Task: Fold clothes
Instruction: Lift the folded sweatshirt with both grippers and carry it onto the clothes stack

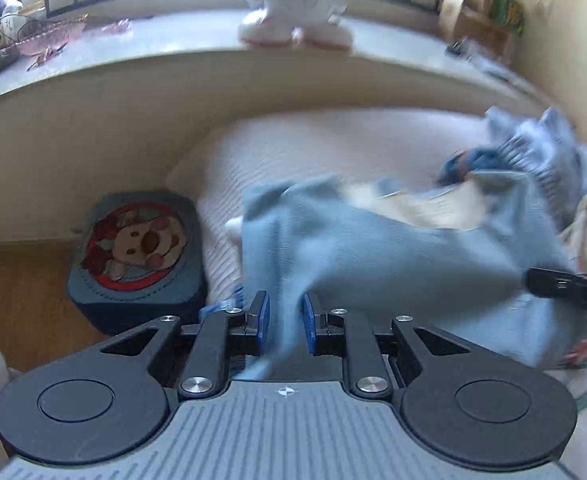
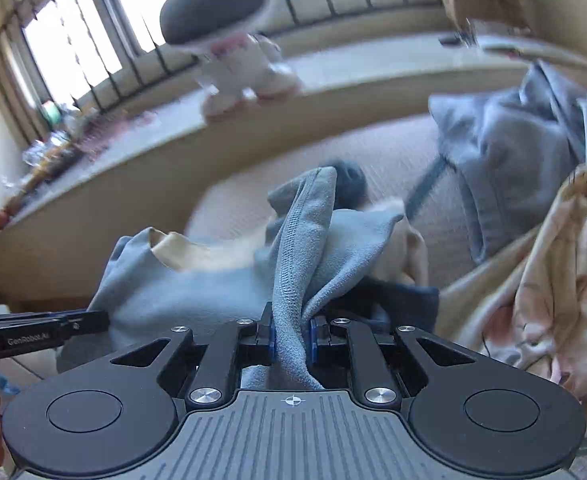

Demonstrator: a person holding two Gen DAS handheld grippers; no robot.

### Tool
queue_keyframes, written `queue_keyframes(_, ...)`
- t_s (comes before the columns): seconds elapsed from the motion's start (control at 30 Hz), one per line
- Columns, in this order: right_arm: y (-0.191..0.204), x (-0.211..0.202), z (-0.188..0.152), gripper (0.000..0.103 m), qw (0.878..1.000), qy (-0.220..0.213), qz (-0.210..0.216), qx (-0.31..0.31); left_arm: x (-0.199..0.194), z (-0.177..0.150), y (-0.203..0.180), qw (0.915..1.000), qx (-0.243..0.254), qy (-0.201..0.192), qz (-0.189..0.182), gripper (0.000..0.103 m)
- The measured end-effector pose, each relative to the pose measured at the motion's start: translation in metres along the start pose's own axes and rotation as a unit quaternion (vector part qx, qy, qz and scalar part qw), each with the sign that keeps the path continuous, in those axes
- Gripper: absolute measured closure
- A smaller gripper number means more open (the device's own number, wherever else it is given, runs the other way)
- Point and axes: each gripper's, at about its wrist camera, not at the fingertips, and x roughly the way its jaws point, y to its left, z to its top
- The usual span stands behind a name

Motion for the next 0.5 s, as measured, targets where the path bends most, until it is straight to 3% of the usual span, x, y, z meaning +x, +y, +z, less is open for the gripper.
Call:
queue_keyframes(0.17, -0.017, 0.03, -0.012, 0.088, 1.0, 0.026, 0.003, 0.013, 0.041, -0.003, 0.006, 0.9997, -0.01, 0.02, 0.003, 0.085)
queue_keyframes(0.4, -0.021, 0.04, -0.014, 0.09, 0.999, 0.034, 0.013, 0.01, 0.057, -0.002, -0.016, 0.9976, 0.033, 0.023, 0.057, 0.085)
queue_keyframes(0.5, -0.022, 0.033, -0.016, 0.087, 0.999, 0.024, 0.019, 0.011, 0.043, 0.0, -0.02, 0.9956, 0.036, 0.026, 0.082, 0.074)
